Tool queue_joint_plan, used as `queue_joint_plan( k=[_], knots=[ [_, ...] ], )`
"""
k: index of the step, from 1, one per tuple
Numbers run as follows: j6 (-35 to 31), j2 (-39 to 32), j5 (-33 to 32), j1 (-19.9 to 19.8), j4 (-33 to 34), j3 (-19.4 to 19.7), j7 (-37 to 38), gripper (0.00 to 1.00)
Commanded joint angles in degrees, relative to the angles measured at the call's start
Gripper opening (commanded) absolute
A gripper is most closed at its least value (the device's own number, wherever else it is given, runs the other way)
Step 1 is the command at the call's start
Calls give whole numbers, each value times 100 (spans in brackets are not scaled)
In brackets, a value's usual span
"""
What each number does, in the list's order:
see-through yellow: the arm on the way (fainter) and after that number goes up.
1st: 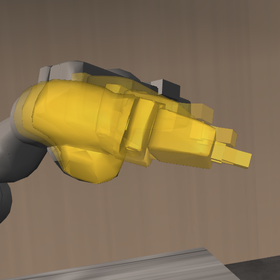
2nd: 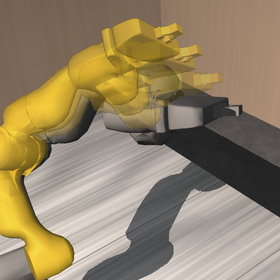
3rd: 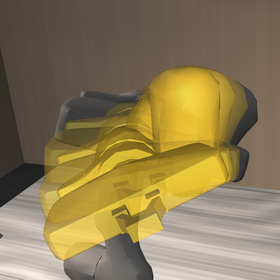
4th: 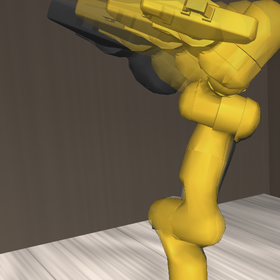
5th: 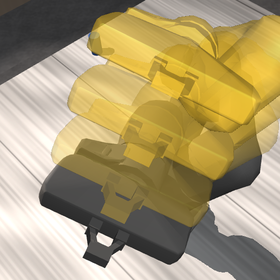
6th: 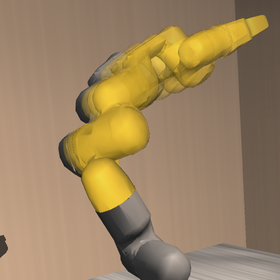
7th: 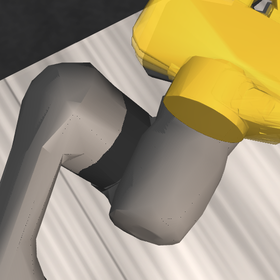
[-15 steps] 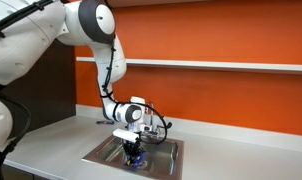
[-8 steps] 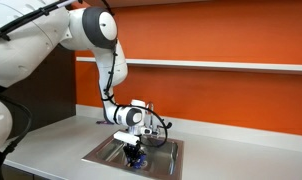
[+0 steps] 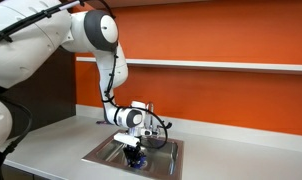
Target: Put the dorito bag into the sink
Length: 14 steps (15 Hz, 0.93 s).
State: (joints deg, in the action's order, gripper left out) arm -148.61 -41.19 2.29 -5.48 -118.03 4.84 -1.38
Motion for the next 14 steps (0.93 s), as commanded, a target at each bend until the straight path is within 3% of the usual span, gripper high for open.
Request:
queue_joint_plan(
  k=[1,4,5,6,14],
  knots=[
    [0,-81,32,-150,105,-123,-99,0],
    [5,-89,29,-146,107,-115,-90,0],
    [22,-77,29,-137,101,-104,-67,26],
    [25,-61,25,-128,90,-96,-55,27],
    [118,531,-71,19,-158,-2,42,87]
  ],
)
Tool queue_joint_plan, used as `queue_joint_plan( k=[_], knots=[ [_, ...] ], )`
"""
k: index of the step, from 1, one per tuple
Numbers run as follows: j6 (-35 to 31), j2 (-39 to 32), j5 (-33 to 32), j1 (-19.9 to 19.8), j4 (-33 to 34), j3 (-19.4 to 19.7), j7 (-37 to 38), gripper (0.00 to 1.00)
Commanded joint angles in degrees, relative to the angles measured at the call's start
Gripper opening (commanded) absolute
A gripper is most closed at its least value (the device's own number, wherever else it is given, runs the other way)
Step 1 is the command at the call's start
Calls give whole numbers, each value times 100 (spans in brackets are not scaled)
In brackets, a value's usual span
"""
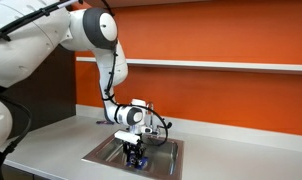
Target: Put the dorito bag into the sink
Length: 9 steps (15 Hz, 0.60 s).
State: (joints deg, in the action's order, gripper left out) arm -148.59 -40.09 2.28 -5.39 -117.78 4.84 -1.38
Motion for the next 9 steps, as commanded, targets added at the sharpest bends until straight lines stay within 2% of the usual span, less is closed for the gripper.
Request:
queue_joint_plan(
  k=[1,2,9],
  knots=[
    [131,547,-86,25,-235,12,49,95],
    [147,665,-98,38,-287,23,56,100],
    [253,1608,-125,119,-858,8,83,100]
  ],
)
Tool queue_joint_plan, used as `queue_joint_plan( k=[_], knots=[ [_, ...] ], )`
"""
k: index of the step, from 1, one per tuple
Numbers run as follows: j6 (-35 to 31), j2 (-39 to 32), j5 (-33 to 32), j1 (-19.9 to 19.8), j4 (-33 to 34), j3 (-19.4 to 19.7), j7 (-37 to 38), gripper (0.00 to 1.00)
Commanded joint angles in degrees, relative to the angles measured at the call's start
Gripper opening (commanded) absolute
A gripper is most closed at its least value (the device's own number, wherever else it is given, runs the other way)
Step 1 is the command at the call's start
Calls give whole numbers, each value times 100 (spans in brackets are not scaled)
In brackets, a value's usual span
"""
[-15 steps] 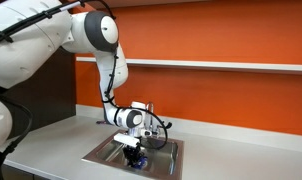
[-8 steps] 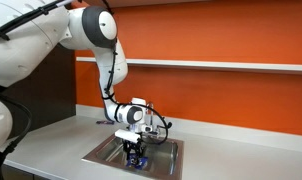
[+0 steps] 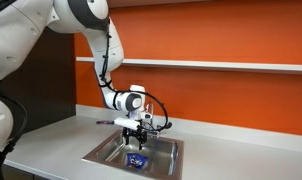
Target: Put the dorito bag into the sink
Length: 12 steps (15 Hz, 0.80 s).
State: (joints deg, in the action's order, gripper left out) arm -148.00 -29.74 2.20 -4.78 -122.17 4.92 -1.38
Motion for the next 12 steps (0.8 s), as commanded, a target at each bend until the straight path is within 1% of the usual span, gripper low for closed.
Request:
queue_joint_plan(
  k=[1,6,9,12],
  knots=[
    [220,723,-132,89,-540,-6,82,100],
    [547,1517,-310,345,-1162,-86,84,100],
    [831,2054,-429,541,-1535,-228,111,100],
    [1147,2606,-416,680,-1859,-399,117,100]
  ],
)
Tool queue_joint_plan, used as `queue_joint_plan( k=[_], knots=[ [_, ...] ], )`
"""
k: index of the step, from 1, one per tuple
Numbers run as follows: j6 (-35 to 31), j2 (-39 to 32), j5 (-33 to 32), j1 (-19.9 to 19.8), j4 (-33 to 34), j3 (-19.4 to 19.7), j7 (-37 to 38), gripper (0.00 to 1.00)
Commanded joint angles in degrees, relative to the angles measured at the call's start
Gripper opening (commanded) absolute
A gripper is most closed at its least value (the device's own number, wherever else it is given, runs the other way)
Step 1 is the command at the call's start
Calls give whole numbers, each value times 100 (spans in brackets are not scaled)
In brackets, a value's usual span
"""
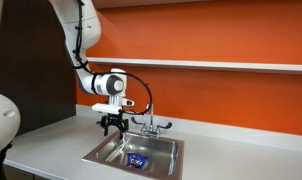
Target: Put the dorito bag into the sink
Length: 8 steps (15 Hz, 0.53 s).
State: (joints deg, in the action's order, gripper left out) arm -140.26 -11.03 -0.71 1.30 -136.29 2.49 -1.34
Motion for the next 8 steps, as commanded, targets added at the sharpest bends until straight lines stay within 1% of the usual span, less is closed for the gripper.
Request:
queue_joint_plan(
  k=[1,7,8],
  knots=[
    [481,920,-101,108,-548,-216,104,100],
    [1172,2059,16,209,-1153,-440,79,100],
    [917,1490,9,174,-828,-411,2,100]
  ],
)
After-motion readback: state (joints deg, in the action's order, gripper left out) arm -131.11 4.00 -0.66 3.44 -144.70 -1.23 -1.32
